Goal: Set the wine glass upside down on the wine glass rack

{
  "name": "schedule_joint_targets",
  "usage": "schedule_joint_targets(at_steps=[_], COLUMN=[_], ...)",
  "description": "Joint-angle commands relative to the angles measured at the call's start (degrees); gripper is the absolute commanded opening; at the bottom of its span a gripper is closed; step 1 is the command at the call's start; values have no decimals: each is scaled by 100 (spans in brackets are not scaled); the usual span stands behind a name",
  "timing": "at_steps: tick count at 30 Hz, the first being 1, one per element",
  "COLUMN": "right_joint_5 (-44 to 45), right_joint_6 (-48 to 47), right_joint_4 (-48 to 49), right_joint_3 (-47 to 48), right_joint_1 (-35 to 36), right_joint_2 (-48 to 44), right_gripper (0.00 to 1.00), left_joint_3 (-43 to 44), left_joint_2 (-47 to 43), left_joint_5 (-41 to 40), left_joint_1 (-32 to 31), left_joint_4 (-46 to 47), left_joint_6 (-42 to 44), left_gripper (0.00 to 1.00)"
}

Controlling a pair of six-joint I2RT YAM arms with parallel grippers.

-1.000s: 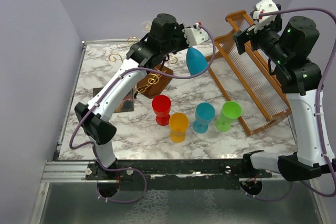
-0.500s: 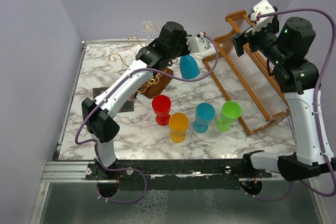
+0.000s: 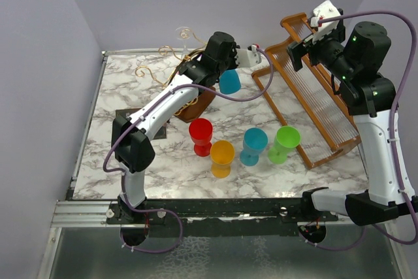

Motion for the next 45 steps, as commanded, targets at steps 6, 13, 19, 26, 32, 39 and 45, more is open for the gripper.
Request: schedule_joint_targets(at_steps=[6,13,19,26,32,39,45], right_joint_5=[-121,-140,-152,-143,-100,-99,-117], right_joint_6=[49,47,46,54,44,44,41], right_joint_4=[53,38,45,37,27,18,18], right_joint_3=[-128,-106,-103,-103,-112,-125,-134], right_joint_1=[-49,-49,-50,-49,-50,-82,-106], right_joint_2=[-98,-61,-18,-58,-123,-178,-220], right_gripper=[96,96,96,96,96,96,96], left_joint_3=[169,450,586,550,496,522,481], left_joint_2=[367,635,653,638,607,626,617], left_joint_5=[-507,-578,-360,-123,184,425,648], left_joint_1=[-27,-29,-27,-29,-29,-29,-29], left_joint_4=[618,731,714,724,874,870,837], left_joint_6=[389,506,494,565,675,806,894], left_gripper=[0,0,0,0,0,0,0])
